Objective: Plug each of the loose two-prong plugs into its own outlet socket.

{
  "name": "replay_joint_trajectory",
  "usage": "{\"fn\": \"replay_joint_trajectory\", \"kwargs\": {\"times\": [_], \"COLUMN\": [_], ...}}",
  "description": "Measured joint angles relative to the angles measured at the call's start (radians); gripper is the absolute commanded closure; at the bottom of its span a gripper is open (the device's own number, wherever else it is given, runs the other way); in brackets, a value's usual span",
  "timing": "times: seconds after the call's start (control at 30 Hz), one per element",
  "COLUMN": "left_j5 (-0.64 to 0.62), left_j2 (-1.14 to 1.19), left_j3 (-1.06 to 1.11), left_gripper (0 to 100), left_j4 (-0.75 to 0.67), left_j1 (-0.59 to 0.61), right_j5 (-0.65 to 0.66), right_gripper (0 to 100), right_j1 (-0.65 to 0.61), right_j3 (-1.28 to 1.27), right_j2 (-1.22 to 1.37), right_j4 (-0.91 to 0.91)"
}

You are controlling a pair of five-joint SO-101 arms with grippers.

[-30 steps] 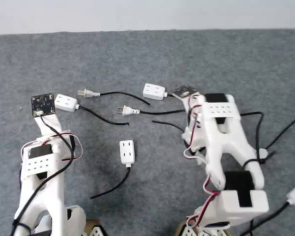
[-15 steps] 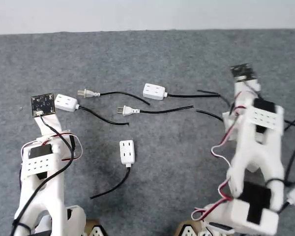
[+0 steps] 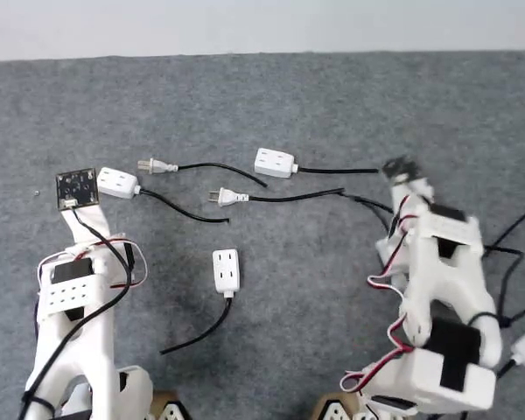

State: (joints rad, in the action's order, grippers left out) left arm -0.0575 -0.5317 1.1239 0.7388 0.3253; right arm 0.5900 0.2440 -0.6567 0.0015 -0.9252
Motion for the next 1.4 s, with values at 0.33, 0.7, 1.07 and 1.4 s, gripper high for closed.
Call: {"fn": "replay_joint_trajectory", "kwargs": {"times": [0.33, 0.7, 1.07, 1.4], "left_j5": [0.0, 0.0, 0.0, 0.0], "left_j2": [0.0, 0.0, 0.0, 0.0], "left_j3": [0.0, 0.0, 0.0, 0.0], "left_gripper": [95, 95, 95, 95], "left_j4": [0.0, 0.0, 0.0, 0.0], "left_j1": [0.0, 0.0, 0.0, 0.0], "right_j5": [0.259, 0.015, -0.345, -0.336], "right_gripper": [79.6, 79.4, 95.4, 99.0], "right_j1": [-0.091, -0.187, -0.017, -0.044], "right_j3": [0.0, 0.163, 0.189, -0.055], "right_j2": [0.017, -0.051, -0.143, -0.15], "right_j4": [-0.127, -0.321, -0.434, -0.198]}}
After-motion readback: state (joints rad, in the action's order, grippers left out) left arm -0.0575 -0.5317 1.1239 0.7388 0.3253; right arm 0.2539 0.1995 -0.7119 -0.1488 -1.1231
